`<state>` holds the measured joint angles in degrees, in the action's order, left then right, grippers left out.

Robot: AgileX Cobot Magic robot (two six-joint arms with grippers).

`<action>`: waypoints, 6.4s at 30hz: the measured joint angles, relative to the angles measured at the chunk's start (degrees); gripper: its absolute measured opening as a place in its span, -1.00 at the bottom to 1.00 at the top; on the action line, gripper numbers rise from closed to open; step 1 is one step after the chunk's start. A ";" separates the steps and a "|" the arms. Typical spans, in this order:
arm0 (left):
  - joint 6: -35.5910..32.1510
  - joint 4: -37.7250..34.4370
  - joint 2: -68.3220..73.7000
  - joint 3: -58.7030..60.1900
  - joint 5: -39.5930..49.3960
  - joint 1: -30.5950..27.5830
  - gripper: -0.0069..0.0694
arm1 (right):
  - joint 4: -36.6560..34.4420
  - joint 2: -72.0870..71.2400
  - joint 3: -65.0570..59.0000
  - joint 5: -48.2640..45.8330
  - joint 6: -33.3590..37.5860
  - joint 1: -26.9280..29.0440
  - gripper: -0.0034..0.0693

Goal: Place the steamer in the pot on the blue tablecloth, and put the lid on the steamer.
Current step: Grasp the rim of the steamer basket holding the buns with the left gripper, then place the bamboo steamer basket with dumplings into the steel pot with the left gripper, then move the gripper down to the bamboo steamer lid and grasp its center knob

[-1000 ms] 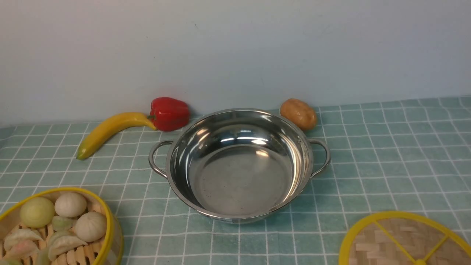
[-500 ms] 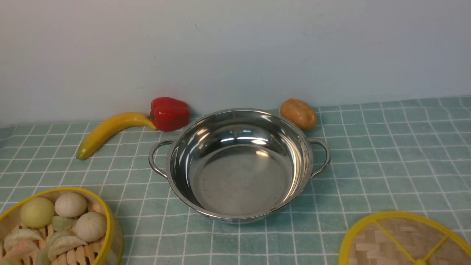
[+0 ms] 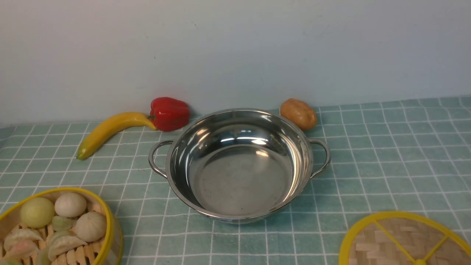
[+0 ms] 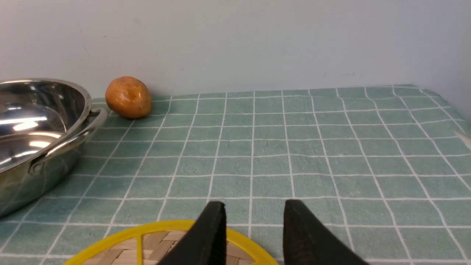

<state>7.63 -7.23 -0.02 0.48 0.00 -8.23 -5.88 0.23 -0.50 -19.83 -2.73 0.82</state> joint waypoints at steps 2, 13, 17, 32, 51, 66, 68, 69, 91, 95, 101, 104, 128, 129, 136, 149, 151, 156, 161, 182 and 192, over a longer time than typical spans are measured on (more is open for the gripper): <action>0.28 -0.30 0.00 0.00 -6.22 0.00 -0.18 | 0.00 0.00 0.00 0.00 0.00 0.00 -0.24; 11.86 0.87 0.90 -11.44 7.98 0.00 -0.18 | 0.00 0.00 0.00 0.00 0.00 0.00 -0.24; 8.34 3.55 5.50 -21.88 26.55 0.00 -0.18 | 0.00 0.00 0.00 0.00 0.00 0.00 -0.24; -45.74 -1.71 47.10 -42.10 69.30 0.05 -0.18 | 0.00 0.00 0.00 0.06 0.00 0.00 -0.24; -54.53 -6.77 79.83 -44.12 60.59 0.74 -0.18 | 0.00 0.00 0.00 0.11 0.00 0.00 -0.24; -53.32 -4.75 88.94 -44.18 55.13 0.74 -0.18 | 0.00 0.00 0.00 0.11 0.00 0.00 -0.24; -53.32 -5.85 90.59 -44.18 55.12 0.74 -0.19 | 0.00 0.00 0.00 0.11 0.00 0.00 -0.24; -53.30 -6.47 90.75 -44.18 55.12 0.74 -0.19 | 0.00 0.00 0.00 0.11 0.00 0.00 -0.24; -44.65 -3.06 85.11 -59.05 68.64 1.39 -0.66 | 0.00 0.00 0.00 0.16 0.00 0.00 -0.24; -44.65 -2.89 84.01 -65.97 71.39 3.78 -0.66 | 0.00 0.00 0.00 0.16 0.00 0.00 -0.24; -45.00 0.83 84.52 -79.99 71.10 18.17 -0.66 | 0.00 0.00 0.00 0.16 0.00 0.00 -0.24; -46.83 1.12 86.44 -84.17 71.10 24.89 -0.66 | 0.00 0.00 0.00 0.16 0.00 0.00 -0.24; -51.87 6.56 115.72 -97.27 71.75 42.48 -0.66 | 0.00 0.00 0.00 0.16 0.00 0.00 -0.24; -51.87 6.49 116.23 -97.28 71.75 42.48 -0.66 | 0.00 0.00 0.00 0.16 0.00 0.00 -0.24; -50.68 6.49 118.68 -97.41 70.96 42.61 -0.66 | 0.00 0.00 0.00 0.16 0.00 0.00 -0.24; -45.76 6.76 119.22 -97.66 70.46 42.72 -0.47 | 0.00 0.00 0.00 0.16 0.00 0.00 -0.24; -44.06 6.76 119.22 -97.90 70.39 42.72 -0.17 | 0.00 0.00 0.00 0.16 0.00 0.00 -0.24; -41.52 6.76 119.16 -99.14 70.16 42.72 0.34 | 0.00 0.00 0.00 0.16 0.00 0.00 -0.24; -33.98 8.41 116.48 -104.36 70.22 42.72 0.58 | 0.00 0.00 0.00 0.16 0.00 0.00 -0.24; -10.93 22.25 85.97 -119.03 62.39 42.67 -0.88 | 0.00 0.00 0.00 0.16 -0.01 0.00 -0.24; -10.11 22.19 85.90 -118.30 57.10 42.67 -0.86 | 0.00 0.00 0.00 0.16 -0.01 0.00 -0.24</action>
<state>-2.48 14.97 85.88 -117.81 57.10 34.44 -5.88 0.23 -0.50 -19.67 -2.75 0.82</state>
